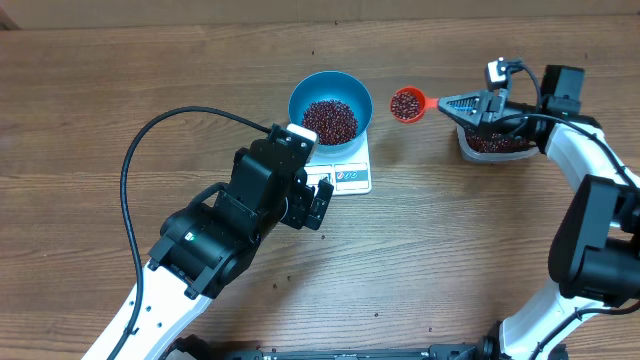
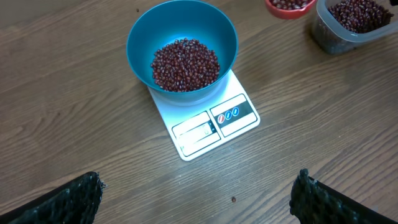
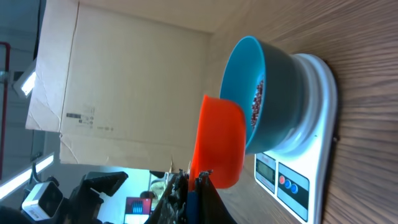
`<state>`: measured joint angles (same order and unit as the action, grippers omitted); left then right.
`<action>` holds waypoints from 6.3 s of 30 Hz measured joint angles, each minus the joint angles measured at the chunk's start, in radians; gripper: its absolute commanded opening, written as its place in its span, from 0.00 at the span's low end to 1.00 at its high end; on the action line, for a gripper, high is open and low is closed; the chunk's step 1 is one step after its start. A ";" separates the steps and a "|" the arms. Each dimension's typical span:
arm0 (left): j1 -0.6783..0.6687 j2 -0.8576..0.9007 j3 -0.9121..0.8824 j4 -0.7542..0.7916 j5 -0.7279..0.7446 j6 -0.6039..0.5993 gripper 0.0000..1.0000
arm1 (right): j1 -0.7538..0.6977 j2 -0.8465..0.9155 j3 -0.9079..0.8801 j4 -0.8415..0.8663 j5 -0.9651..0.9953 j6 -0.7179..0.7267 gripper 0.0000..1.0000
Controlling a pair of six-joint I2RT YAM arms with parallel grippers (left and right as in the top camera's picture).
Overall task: Scoop item into bowl and weigh 150g on scale
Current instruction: 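Carry the filled scoop left over the blue bowl, then tilt the scoop to pour the third load into the bowl, then move the empty scoop right back to the bean tub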
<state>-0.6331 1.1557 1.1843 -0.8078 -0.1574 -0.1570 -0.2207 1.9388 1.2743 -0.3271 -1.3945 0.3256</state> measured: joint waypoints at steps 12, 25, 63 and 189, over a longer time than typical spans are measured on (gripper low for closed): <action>0.000 0.000 0.000 0.000 0.000 0.000 1.00 | 0.118 0.000 -0.001 0.151 0.066 0.158 0.04; 0.000 0.000 0.000 0.000 0.000 0.000 1.00 | 0.242 0.001 -0.002 0.277 0.201 0.200 0.04; 0.000 0.000 0.000 0.000 0.000 0.000 1.00 | 0.344 0.002 -0.002 0.381 0.382 -0.574 0.04; 0.000 0.000 0.000 -0.003 0.000 0.000 1.00 | -0.043 -0.371 -0.005 -0.431 1.140 -0.397 0.04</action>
<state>-0.6331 1.1557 1.1843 -0.8108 -0.1574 -0.1570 -0.2634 1.5681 1.2694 -0.7582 -0.2543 -0.0715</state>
